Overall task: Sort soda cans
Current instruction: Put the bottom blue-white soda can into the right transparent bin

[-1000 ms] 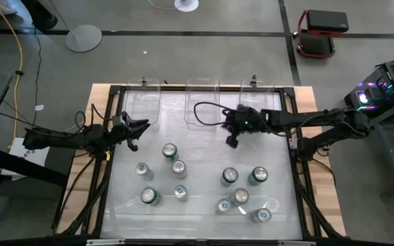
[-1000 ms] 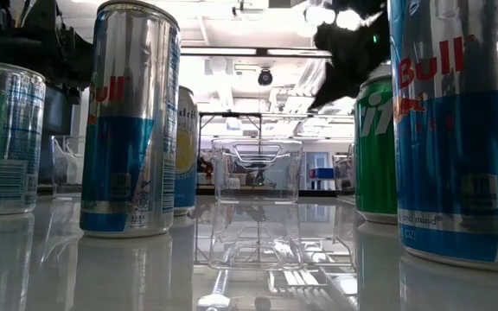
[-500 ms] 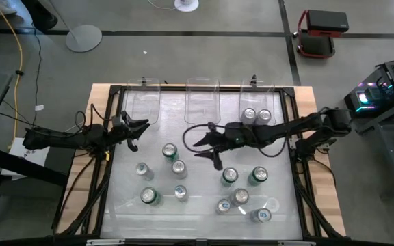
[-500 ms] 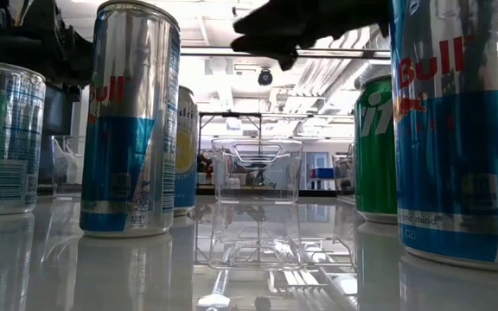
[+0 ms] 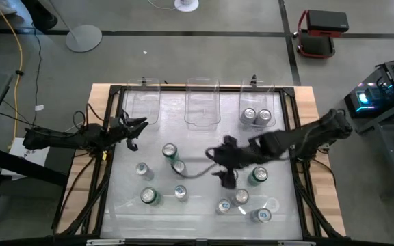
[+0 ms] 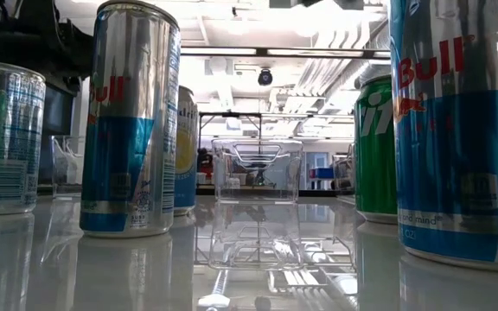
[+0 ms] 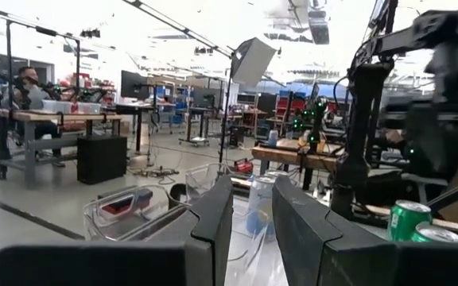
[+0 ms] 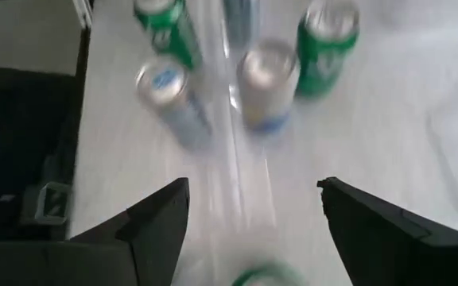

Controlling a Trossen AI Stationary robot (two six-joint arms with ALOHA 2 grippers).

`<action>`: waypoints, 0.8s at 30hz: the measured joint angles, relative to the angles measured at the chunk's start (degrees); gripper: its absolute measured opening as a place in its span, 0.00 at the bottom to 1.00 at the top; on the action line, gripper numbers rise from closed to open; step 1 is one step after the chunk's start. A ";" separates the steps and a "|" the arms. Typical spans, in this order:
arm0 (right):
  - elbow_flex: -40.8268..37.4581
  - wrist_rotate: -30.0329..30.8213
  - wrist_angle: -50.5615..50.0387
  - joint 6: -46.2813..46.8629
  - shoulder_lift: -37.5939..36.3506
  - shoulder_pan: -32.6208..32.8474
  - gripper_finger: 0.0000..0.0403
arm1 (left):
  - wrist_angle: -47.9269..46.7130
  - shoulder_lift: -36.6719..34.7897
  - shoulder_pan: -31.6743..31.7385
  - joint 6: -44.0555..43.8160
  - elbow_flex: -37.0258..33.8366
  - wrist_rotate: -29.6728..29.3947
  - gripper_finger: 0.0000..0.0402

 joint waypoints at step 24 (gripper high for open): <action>-8.82 1.33 -12.17 46.50 0.03 17.35 0.68 | 0.15 0.00 -0.01 0.07 0.00 0.08 0.19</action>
